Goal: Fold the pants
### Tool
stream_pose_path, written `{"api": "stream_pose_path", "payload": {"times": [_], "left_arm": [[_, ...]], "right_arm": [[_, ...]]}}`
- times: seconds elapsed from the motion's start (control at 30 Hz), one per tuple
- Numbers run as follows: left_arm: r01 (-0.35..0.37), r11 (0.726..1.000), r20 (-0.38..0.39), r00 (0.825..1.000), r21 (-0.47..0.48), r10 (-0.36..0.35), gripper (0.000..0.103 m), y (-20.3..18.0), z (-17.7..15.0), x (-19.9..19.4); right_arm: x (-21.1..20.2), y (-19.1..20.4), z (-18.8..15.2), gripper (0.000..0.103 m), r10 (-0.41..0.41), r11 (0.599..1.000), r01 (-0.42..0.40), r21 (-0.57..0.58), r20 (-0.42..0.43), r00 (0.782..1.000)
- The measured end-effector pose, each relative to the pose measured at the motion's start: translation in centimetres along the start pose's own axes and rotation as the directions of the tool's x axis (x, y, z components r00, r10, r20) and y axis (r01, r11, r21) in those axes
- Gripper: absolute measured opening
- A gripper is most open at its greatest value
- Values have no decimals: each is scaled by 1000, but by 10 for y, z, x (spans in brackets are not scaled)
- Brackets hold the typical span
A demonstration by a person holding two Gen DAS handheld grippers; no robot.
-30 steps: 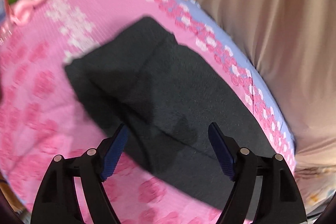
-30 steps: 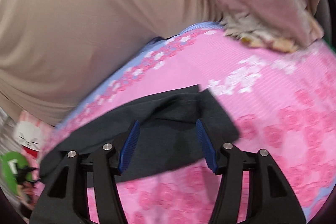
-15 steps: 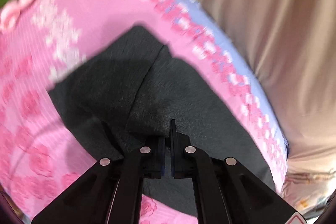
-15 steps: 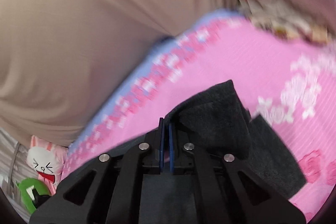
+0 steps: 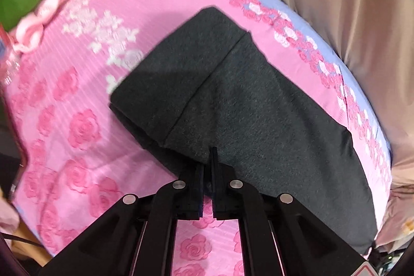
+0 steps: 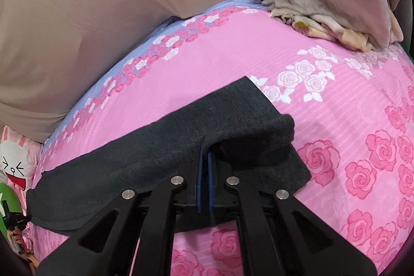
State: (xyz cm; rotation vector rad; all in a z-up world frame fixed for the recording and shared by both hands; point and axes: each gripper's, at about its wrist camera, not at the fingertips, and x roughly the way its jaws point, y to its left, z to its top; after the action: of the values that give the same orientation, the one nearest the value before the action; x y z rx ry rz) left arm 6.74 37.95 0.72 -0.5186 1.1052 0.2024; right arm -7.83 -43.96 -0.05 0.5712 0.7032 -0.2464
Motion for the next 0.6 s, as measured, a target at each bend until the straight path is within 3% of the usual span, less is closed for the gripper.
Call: {"api": "stream_pose_path", "payload": {"times": [0.07, 0.13, 0.2, 0.27, 0.33, 0.4, 0.5, 0.6], "left_arm": [[-21, 1000, -1, 1000, 13, 21, 12, 0, 2, -4], [-104, 994, 16, 995, 46, 103, 14, 0, -5, -5], [-185, 981, 64, 981, 63, 181, 35, -8, -15, -13], [-226, 971, 126, 968, 75, 216, 46, -18, -29, -26], [-228, 968, 216, 955, 104, 202, 56, -36, -47, -47], [-230, 964, 303, 935, 132, 182, 67, -55, -66, -64], [-262, 946, 471, 870, 193, 145, 77, -100, -108, -83], [-280, 911, 522, 849, 302, 88, 82, -148, -140, -75]], "right_arm": [[-3, 1, -2, 2, -6, 1000, 6, -14, 2, 1000], [4, -7, -8, 4, -25, 1000, 25, -10, -28, 999], [3, -13, -14, 7, -28, 999, 29, 20, -36, 999], [-9, -13, -17, 12, -36, 999, 36, 17, -3, 999], [-16, -14, -20, 31, -42, 999, 42, 18, 7, 999], [-22, -17, -21, 33, -43, 999, 42, 33, 23, 999], [-25, -26, -17, 36, -29, 998, 26, 64, 38, 999], [-11, -39, -6, 37, -16, 994, 15, 112, 3, 1000]]}}
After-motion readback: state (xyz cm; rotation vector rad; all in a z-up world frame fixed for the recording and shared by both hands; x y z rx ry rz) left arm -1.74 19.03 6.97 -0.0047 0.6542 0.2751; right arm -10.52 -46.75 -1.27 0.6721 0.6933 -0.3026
